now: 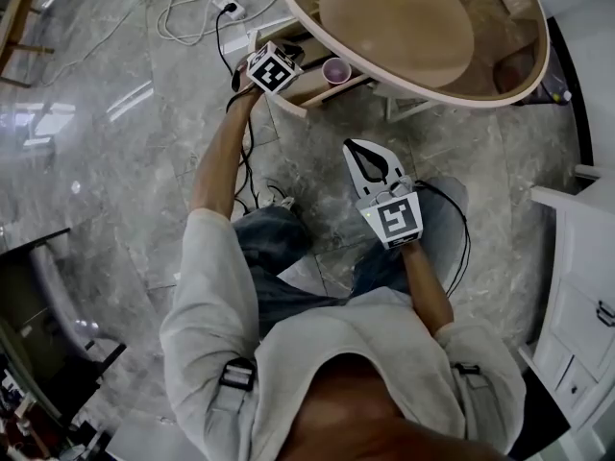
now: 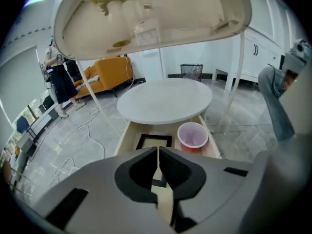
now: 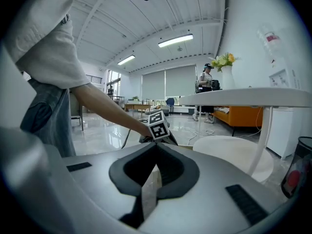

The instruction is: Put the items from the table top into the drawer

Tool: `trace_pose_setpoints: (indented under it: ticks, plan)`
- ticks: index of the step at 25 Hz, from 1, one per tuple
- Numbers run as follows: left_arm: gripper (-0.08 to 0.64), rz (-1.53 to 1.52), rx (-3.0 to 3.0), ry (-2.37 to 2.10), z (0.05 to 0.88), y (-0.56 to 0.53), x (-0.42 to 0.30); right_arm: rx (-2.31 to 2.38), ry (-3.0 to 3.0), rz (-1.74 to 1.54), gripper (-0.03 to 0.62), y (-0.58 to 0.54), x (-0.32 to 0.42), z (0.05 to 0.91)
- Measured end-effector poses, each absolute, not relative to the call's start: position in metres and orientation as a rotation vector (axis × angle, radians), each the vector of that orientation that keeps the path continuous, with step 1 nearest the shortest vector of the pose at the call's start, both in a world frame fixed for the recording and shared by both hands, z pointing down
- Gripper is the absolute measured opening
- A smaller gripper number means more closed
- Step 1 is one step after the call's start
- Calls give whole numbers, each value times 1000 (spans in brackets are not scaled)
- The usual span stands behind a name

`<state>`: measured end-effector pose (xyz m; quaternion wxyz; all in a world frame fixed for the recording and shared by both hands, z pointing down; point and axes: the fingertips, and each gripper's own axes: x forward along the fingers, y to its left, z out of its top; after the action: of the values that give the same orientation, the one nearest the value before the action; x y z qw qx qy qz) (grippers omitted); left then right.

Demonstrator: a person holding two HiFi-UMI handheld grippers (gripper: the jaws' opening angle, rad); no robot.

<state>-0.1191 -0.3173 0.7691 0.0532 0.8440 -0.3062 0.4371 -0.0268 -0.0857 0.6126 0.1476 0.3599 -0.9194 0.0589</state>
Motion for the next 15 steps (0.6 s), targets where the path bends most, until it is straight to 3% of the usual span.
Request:
trace_pose_setpoints:
  ticks: [15]
  plan:
    - [15,1097,2724,-1184,678,-271,-172,942,-2735,128,23,-120,-90,601]
